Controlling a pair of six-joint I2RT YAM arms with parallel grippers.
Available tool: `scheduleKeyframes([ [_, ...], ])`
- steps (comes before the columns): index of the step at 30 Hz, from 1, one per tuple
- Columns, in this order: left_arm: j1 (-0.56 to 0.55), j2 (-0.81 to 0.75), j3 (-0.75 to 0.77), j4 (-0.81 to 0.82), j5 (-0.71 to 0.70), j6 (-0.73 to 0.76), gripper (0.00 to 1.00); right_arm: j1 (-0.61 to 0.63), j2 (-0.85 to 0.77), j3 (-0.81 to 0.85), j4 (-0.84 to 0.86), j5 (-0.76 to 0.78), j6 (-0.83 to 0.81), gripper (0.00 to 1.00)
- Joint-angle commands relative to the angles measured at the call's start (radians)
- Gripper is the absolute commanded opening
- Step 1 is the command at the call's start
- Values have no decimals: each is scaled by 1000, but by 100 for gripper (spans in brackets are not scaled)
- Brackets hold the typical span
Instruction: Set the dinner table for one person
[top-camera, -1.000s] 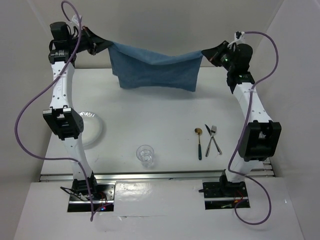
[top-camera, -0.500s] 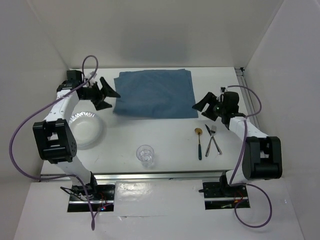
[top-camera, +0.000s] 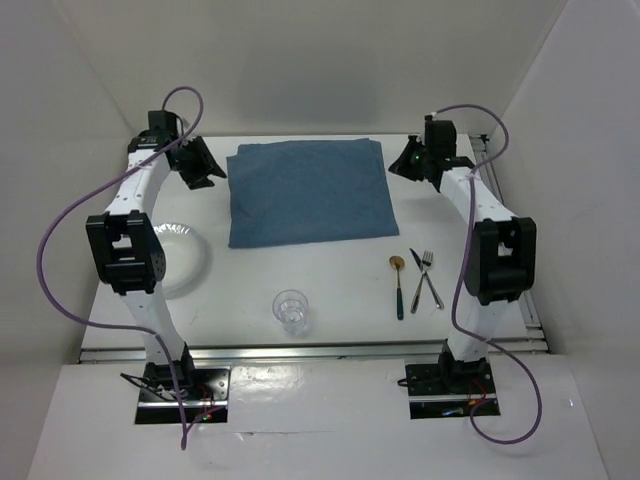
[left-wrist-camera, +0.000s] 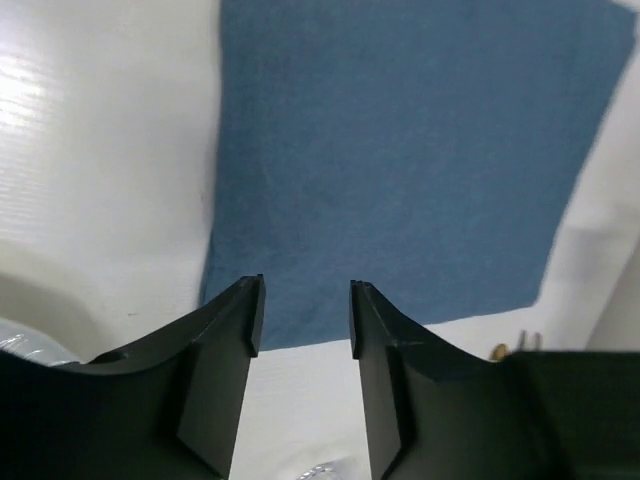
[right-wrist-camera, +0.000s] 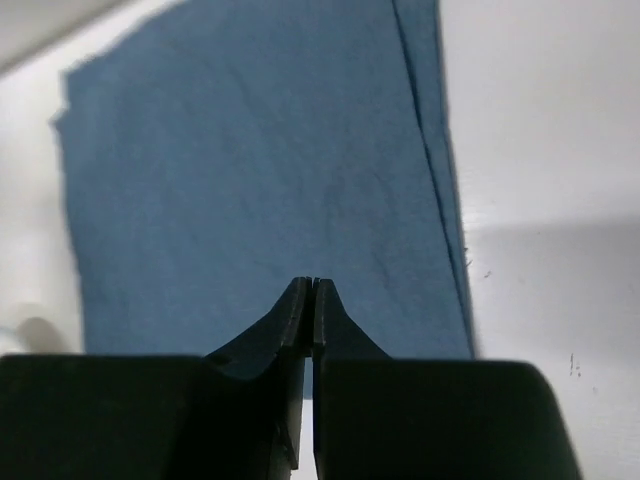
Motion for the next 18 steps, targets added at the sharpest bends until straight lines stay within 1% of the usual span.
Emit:
scheduleKeyframes([
  [1, -46, 73, 11, -33, -87, -26, 59, 14, 118, 107, -172, 88, -33, 3],
  [2, -55, 98, 11, -33, -103, -26, 64, 14, 141, 130, -184, 88, -33, 3],
  [3, -67, 126, 33, -46, -103, -26, 66, 23, 185, 175, -210, 88, -33, 10],
  [4, -67, 126, 34, -59, -103, -26, 66, 23, 206, 196, -230, 88, -33, 10],
  [5, -78, 137, 34, -59, -103, -26, 69, 23, 226, 212, -247, 88, -33, 17],
  [7, -89, 137, 11, -68, -116, -17, 73, 23, 265, 223, -281, 97, -42, 28],
  [8, -100, 123, -36, -57, -117, -17, 75, 32, 265, 223, -281, 97, -42, 39],
  [9, -100, 113, -67, -48, -117, -17, 77, 32, 265, 203, -281, 111, -42, 44],
  [11, -123, 83, -155, -28, -127, -8, 78, 32, 244, 139, -272, 122, -42, 47],
  [12, -123, 83, -181, -13, -127, -8, 78, 32, 244, 114, -261, 122, -33, 50],
  [13, -135, 74, -205, -1, -136, -8, 78, 32, 230, 91, -251, 111, -33, 55],
  [14, -146, 74, -235, 9, -149, -8, 78, 32, 230, 59, -241, 111, -33, 57],
  [18, -156, 106, -244, 24, -179, -17, 72, 32, 230, -1, -218, 102, -33, 57],
])
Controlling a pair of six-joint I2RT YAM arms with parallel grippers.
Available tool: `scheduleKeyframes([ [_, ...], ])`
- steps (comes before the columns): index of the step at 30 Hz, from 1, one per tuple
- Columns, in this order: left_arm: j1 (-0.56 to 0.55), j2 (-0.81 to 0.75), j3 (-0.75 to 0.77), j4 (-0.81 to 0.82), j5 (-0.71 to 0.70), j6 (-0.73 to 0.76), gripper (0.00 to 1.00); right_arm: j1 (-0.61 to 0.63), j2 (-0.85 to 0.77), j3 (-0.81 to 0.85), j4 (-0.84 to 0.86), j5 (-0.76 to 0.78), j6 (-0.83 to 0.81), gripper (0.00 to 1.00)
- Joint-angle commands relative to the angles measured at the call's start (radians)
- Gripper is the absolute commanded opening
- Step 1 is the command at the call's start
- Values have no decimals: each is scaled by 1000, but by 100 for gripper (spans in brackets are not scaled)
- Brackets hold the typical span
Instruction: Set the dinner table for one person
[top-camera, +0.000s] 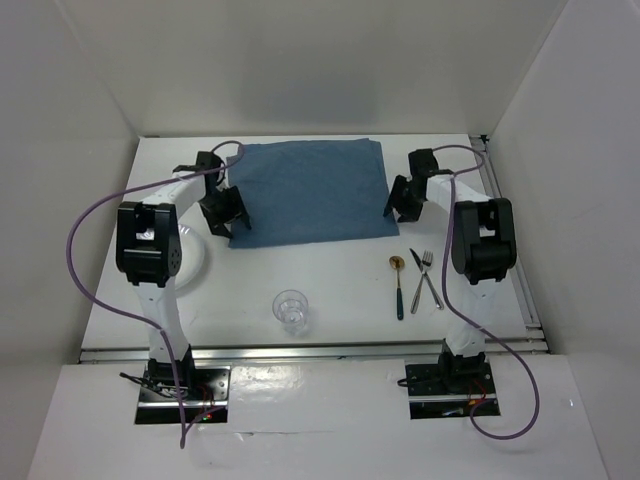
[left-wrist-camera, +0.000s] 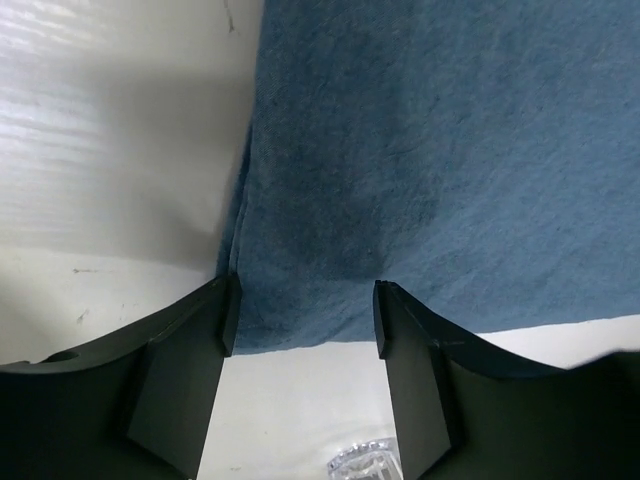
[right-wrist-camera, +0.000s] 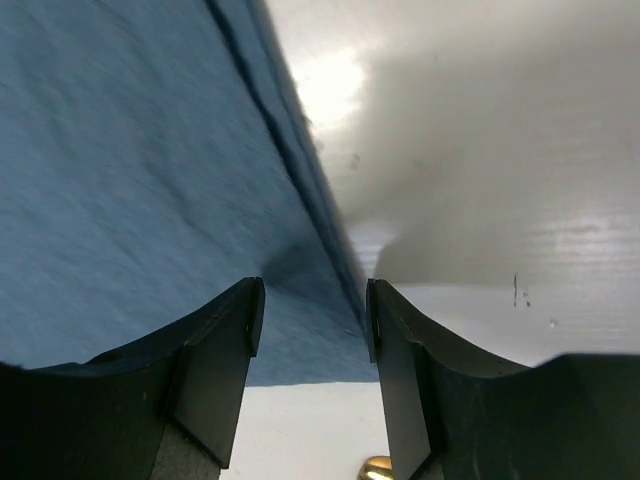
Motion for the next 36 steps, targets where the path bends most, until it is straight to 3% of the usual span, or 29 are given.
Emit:
scheduleKeyframes([
  [1, -9, -6, 9, 54, -36, 4, 72, 9, -39, -46, 16, -2, -3, 57],
  [5, -18, 18, 0, 63, -36, -7, 65, 9, -39, -97, 36, -26, -3, 49],
  [6, -18, 18, 0, 63, -36, -7, 64, 9, -39, -126, 47, -26, -3, 39],
  [9, -18, 18, -48, 72, -36, -16, 59, 18, -82, -204, 70, -26, 6, 21],
  [10, -18, 8, -60, 83, -36, -16, 58, 18, -103, -227, 81, -26, 15, 9],
  [12, -18, -3, -94, 83, -36, -16, 56, 18, -123, -289, 81, -26, 16, 1],
  [23, -18, -192, -307, 92, -60, -16, 51, 46, -296, -534, 108, -26, 45, 0],
  [30, -28, -299, -411, 92, -60, -25, 51, 55, -347, -588, 99, -8, 45, 0],
  [36, -28, -327, -415, 92, -72, -25, 53, 55, -399, -608, 99, -8, 35, 0],
])
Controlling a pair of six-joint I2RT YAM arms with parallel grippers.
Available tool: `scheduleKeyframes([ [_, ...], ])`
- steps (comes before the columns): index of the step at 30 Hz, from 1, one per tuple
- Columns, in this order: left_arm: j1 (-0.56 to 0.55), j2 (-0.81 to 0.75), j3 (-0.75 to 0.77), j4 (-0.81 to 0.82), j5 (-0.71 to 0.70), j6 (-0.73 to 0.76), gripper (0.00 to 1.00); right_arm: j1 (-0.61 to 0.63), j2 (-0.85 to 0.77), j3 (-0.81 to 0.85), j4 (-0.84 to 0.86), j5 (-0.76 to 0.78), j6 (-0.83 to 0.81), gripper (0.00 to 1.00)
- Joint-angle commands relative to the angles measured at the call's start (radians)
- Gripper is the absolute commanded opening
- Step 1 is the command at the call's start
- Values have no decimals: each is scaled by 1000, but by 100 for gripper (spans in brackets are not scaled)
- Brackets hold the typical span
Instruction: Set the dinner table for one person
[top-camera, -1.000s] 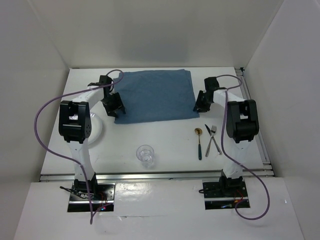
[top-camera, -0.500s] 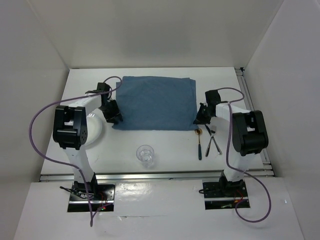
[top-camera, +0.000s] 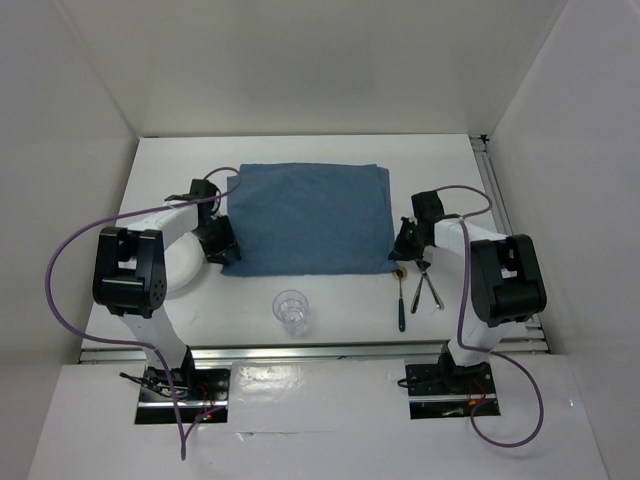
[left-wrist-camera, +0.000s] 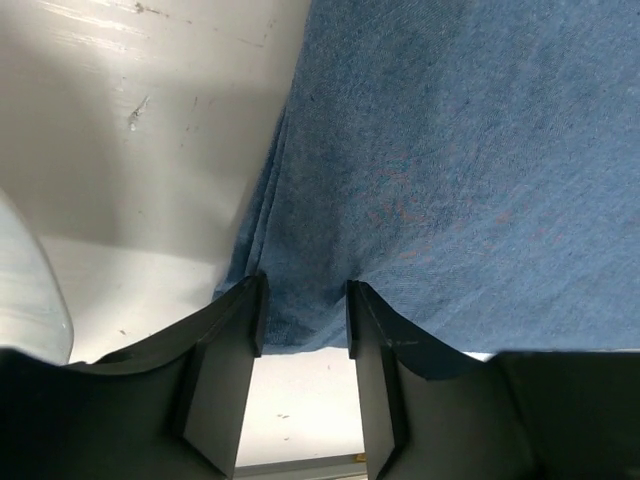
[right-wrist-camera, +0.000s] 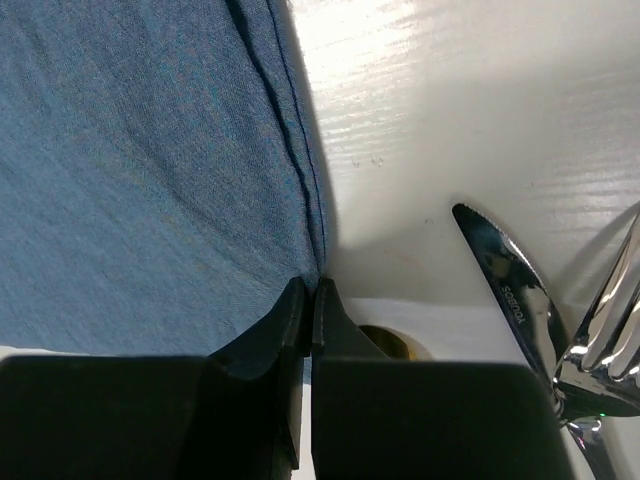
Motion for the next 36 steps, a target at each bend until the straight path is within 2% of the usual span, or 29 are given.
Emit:
scheduleKeyframes([
  [1, -14, -39, 24, -20, -14, -16, 55, 12, -29, -28, -52, 38, -14, 0],
  [5, -25, -64, 76, -58, -34, -16, 61, 12, -49, -7, -61, 38, -24, 0],
  [6, -37, -64, 90, -69, -34, -16, 63, 12, -49, 5, -71, 38, -24, 3],
  [10, -46, -113, 179, -131, -52, -7, 76, 12, -58, 103, -107, 38, -44, 30],
  [12, -46, -141, 250, -178, -94, 2, 82, 21, -58, 172, -121, 38, -54, 51],
  [14, -46, -162, 316, -207, -134, 2, 82, 41, -58, 235, -149, 38, -54, 59],
  [15, -46, -173, 329, -220, -157, 2, 80, 41, -58, 254, -149, 38, -54, 67],
  [18, 30, -231, 316, -231, -226, -53, 79, 60, -77, 292, -170, 47, -54, 75],
  [19, 89, -269, 298, -241, -262, -112, 77, 69, -86, 306, -170, 47, -54, 78],
  [22, 212, -335, 186, -252, -310, -235, 77, 79, -104, 306, -170, 36, -54, 79],
  [23, 242, -384, 125, -252, -310, -255, 83, 80, -104, 306, -170, 36, -54, 81],
  [25, 320, -449, 36, -235, -229, -275, 86, 80, -114, 295, -170, 27, -54, 82],
  [26, 340, -467, 11, -224, -229, -287, 86, 89, -114, 295, -170, 27, -54, 82],
  [27, 358, -481, -14, -224, -217, -301, 93, 89, -114, 295, -170, 18, -54, 84],
  [28, 390, -496, -61, -224, -217, -324, 95, 89, -114, 283, -170, 18, -54, 84],
  [36, 499, -543, -200, -188, -152, -321, 96, 107, -143, 254, -161, -2, -54, 85],
])
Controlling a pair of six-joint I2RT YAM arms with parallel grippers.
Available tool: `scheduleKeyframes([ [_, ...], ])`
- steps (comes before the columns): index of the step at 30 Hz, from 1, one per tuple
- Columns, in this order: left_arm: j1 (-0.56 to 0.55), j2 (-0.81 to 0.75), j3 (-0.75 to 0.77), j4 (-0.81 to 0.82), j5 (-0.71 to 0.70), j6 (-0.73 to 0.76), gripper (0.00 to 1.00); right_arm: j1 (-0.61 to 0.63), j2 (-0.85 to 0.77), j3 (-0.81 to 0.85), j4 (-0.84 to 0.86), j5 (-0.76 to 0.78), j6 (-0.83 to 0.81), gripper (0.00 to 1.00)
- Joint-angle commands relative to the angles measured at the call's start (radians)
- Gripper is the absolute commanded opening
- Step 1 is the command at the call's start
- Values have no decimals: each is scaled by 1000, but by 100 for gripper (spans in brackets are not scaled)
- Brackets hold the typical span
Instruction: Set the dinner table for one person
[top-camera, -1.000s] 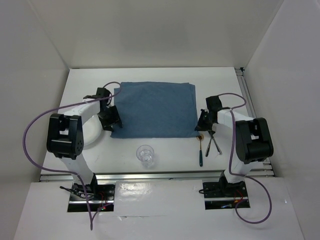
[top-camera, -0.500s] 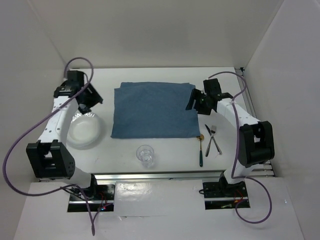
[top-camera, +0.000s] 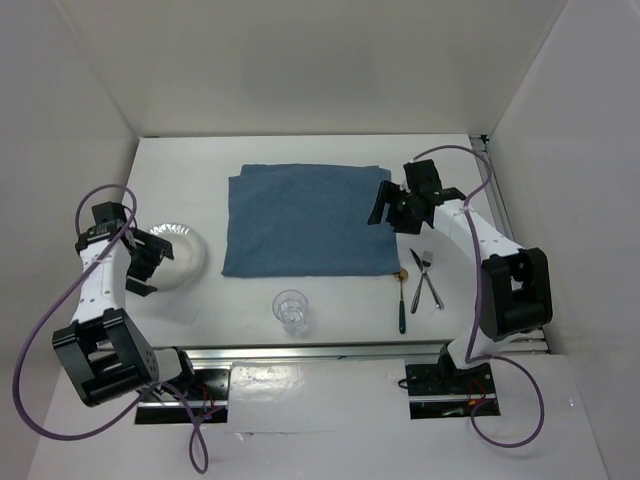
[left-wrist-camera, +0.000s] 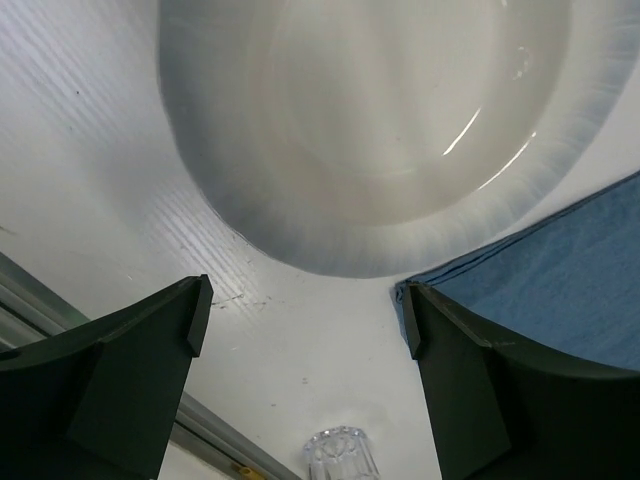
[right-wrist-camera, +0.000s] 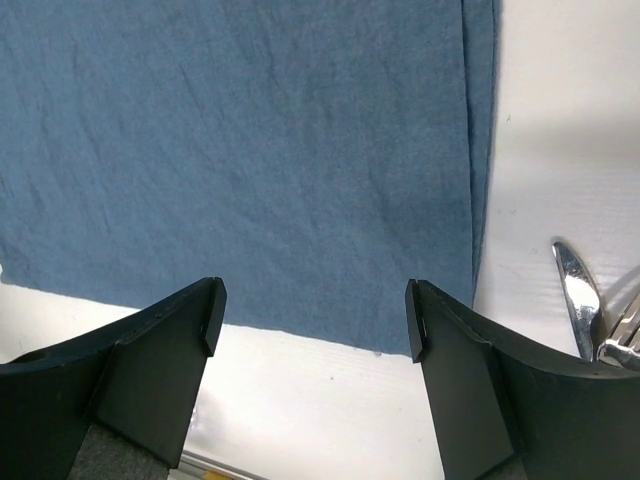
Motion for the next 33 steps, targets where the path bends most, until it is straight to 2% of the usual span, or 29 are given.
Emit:
scheduleKeyframes([
  [1, 65, -7, -39, 42, 54, 8, 96, 19, -52, -6, 2, -12, -8, 85],
  [5, 149, 46, -120, 113, 161, 65, 97, 19, -78, -25, 2, -12, -8, 85],
  [11, 180, -20, -270, 278, 190, 56, 100, 19, -89, -44, 2, -23, -17, 85],
  [21, 189, 16, -340, 504, 261, -21, 98, 19, -89, -44, 2, -23, -17, 85],
  [24, 189, 40, -364, 547, 284, -45, 94, 19, -89, -44, 2, -23, -17, 85],
  [31, 189, 67, -384, 568, 284, -54, 77, 19, -89, -44, 2, -23, -17, 85],
  [33, 189, 58, -384, 568, 284, -64, 69, 19, -89, -44, 2, -23, -17, 85],
])
